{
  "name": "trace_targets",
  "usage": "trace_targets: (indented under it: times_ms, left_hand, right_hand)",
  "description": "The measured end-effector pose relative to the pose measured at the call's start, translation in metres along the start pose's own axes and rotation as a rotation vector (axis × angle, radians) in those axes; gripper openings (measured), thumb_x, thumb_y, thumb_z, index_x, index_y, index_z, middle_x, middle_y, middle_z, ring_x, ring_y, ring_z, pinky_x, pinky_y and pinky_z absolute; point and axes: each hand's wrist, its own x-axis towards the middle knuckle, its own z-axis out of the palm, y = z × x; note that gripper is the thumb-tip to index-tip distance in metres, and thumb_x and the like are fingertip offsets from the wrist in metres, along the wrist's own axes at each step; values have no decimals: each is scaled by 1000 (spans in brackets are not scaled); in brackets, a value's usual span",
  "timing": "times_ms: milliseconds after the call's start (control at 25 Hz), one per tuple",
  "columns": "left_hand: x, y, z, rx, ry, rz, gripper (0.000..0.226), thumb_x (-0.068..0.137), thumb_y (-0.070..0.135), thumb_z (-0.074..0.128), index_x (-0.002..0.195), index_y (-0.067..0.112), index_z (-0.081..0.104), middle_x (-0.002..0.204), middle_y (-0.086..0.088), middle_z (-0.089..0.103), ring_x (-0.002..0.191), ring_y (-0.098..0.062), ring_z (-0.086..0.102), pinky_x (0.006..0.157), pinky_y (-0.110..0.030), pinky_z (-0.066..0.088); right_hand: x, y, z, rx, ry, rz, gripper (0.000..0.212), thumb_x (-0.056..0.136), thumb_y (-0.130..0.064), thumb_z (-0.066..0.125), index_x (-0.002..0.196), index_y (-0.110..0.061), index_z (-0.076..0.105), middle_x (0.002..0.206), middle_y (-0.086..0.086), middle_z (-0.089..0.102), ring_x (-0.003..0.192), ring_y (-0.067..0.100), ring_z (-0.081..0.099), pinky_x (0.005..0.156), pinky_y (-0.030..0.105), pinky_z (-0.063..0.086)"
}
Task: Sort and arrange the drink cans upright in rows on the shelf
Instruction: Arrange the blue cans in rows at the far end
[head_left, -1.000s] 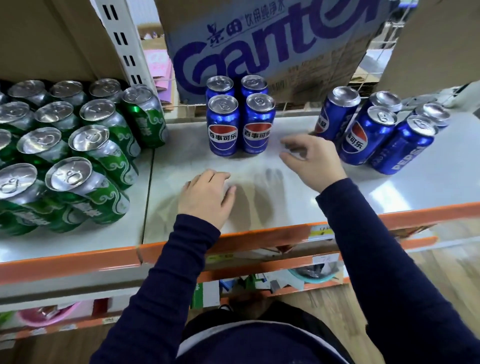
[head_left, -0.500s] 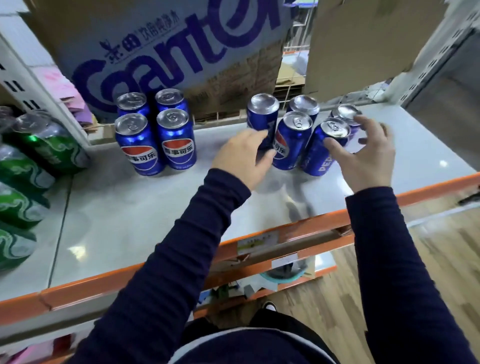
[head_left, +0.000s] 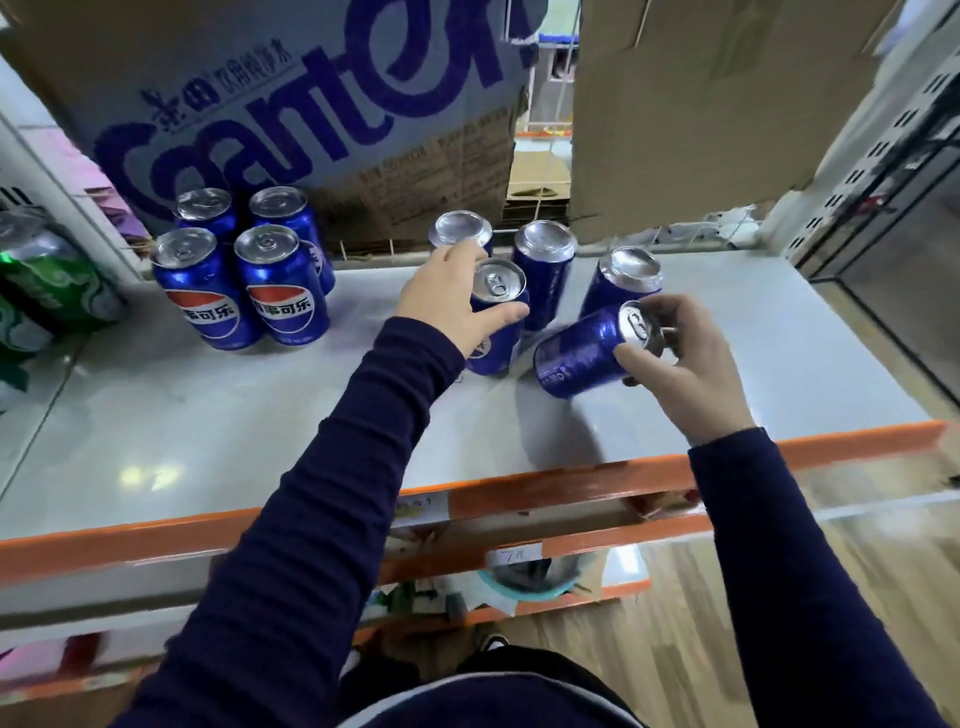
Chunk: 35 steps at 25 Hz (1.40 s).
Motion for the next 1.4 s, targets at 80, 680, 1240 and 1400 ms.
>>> trace_targets:
  times_ms: [80,680,1240,1400]
  left_hand:
    - [-11,-2,-5,36,69,-57,61,69,55,72,109,14,53,108,-4,54,98,-21,52,81,-31,39]
    - [-49,-18,-36,-90,174,-204,57,70,54,72,112,17,62,102,1,66,89,-11,57,78,-26,47]
    - [-89,-155,-137,-48,342,-421,62,52,66,77,92,19,66,86,-1,67,85,-20,61,83,-37,51]
    - [-88,-171,-146,-70,308,-347,58,56,61,78,95,20,66,86,3,65,84,-16,59,80,-32,49]
  right_hand:
    - [-1,5,-16,131,-129,37,38,70,-12,55,103,-30,58,96,-14,64,83,16,59,70,43,55]
    - [6,-13,11,-113,-427,-102,64,55,-36,89,111,-23,60,99,-4,65,86,7,62,75,21,49]
    - [5,-118,158,-217,-533,-307,72,58,-25,88,122,-17,54,115,-7,60,110,4,57,94,21,48]
    - [2,-130,191,-275,-505,-333,68,59,-27,88,119,-17,58,112,-4,58,107,11,56,93,24,46]
